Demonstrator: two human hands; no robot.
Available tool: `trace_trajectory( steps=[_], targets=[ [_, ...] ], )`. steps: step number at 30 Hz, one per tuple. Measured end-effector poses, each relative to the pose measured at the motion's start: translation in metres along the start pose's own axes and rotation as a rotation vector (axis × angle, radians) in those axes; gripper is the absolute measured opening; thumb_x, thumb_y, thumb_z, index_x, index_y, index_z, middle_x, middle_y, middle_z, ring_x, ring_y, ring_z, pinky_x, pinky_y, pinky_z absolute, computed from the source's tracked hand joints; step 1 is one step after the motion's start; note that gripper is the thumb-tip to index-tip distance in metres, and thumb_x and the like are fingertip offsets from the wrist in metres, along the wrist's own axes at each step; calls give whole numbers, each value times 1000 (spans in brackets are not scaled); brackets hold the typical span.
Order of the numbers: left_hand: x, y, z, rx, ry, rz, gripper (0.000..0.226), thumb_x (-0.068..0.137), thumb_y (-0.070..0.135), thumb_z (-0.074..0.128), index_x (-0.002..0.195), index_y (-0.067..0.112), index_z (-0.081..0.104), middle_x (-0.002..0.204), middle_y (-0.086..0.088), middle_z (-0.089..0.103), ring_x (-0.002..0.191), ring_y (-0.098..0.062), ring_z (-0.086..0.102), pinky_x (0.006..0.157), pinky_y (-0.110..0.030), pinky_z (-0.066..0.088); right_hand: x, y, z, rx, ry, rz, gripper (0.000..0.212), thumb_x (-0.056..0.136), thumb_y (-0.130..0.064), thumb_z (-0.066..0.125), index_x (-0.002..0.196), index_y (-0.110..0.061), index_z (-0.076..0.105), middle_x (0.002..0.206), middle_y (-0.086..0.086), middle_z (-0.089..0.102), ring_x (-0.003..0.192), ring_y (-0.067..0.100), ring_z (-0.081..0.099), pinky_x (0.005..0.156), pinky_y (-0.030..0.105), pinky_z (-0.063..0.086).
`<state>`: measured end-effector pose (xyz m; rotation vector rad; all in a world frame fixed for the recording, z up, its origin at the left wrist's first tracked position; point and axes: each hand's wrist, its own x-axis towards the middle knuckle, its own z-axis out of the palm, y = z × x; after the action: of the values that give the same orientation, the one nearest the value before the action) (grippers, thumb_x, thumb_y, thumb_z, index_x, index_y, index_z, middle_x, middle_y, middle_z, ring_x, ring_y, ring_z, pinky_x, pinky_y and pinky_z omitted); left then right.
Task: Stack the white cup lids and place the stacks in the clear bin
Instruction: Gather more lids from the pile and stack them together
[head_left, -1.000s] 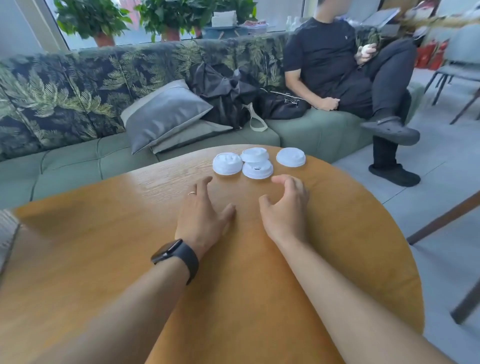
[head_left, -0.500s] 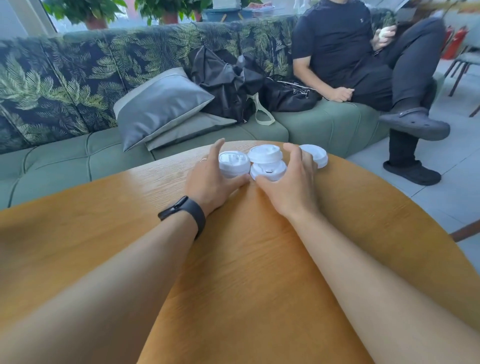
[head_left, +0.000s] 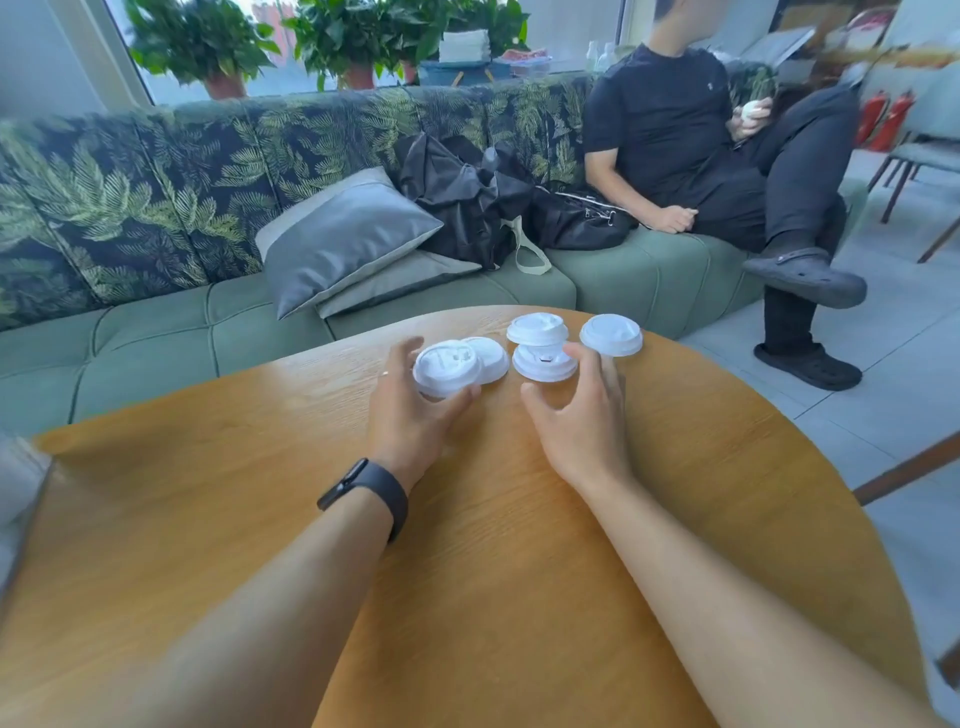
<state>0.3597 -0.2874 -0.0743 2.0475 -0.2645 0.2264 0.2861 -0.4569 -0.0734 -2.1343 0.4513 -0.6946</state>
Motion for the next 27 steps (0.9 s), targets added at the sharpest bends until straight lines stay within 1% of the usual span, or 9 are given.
trace_trajectory(
  steps=[4, 8, 11, 13, 17, 20, 22, 25, 27],
  targets=[
    [-42, 2, -20, -178, -4, -14, 92, 74, 31, 94, 149, 26, 41, 134, 11, 57, 124, -9, 58, 111, -43, 48, -38, -11, -6, 41, -20, -37, 46, 93, -34, 70, 135, -21, 57, 136, -5, 54, 132, 14, 44, 109, 26, 35],
    [-91, 5, -45, -149, -9, 31, 100, 72, 38, 94, 154, 33, 36, 148, 10, 53, 131, -9, 55, 113, -44, 46, -83, -37, -9, 279, -156, 82, 33, 95, -43, 69, 123, -26, 69, 107, -13, 73, 103, -2, 66, 100, 31, 53],
    [-123, 6, -61, -130, -9, 33, 101, 71, 49, 92, 154, 36, 36, 147, 17, 52, 132, -10, 55, 112, -43, 47, -113, -56, -7, 443, -240, 150, 37, 89, -49, 72, 116, -23, 72, 85, -4, 79, 87, 8, 74, 93, 42, 59],
    [-141, 7, -70, -125, 2, 11, 100, 70, 55, 90, 153, 38, 37, 145, 18, 53, 132, -9, 55, 111, -42, 48, -126, -63, -8, 504, -280, 196, 28, 90, -33, 77, 113, -19, 71, 80, 1, 78, 80, 14, 74, 90, 47, 60],
    [-168, 7, -85, -49, -7, 9, 99, 72, 56, 88, 154, 33, 38, 139, 15, 45, 128, -7, 54, 107, -32, 49, -142, -71, -14, 549, -295, 257, 19, 88, -14, 78, 106, -18, 73, 83, 5, 79, 71, 20, 71, 82, 40, 60],
    [-175, 3, -92, 31, -19, 7, 91, 72, 58, 87, 149, 29, 47, 133, 14, 43, 124, -4, 51, 100, -22, 47, -145, -73, -14, 511, -297, 277, 14, 89, -15, 76, 101, -21, 76, 87, -1, 80, 81, 23, 75, 80, 32, 60],
    [-173, 0, -94, 73, -6, -8, 85, 72, 57, 87, 144, 31, 51, 130, 14, 44, 122, -5, 51, 99, -23, 48, -145, -71, -10, 453, -297, 249, 10, 91, -24, 74, 100, -25, 76, 88, -5, 79, 86, 17, 76, 88, 37, 59],
    [-164, -5, -98, 134, 50, -20, 84, 72, 60, 86, 142, 27, 53, 132, 11, 47, 121, -10, 53, 101, -31, 49, -140, -68, -2, 280, -264, 116, 14, 98, -34, 65, 108, -26, 72, 100, -12, 75, 93, -2, 68, 89, 27, 52],
    [-152, -9, -103, 164, 71, -21, 84, 75, 58, 84, 145, 24, 51, 136, 6, 49, 124, -15, 53, 105, -34, 47, -128, -63, 7, 155, -193, 22, 22, 101, -35, 59, 118, -23, 68, 113, -10, 70, 102, 5, 64, 94, 29, 49]
  ],
)
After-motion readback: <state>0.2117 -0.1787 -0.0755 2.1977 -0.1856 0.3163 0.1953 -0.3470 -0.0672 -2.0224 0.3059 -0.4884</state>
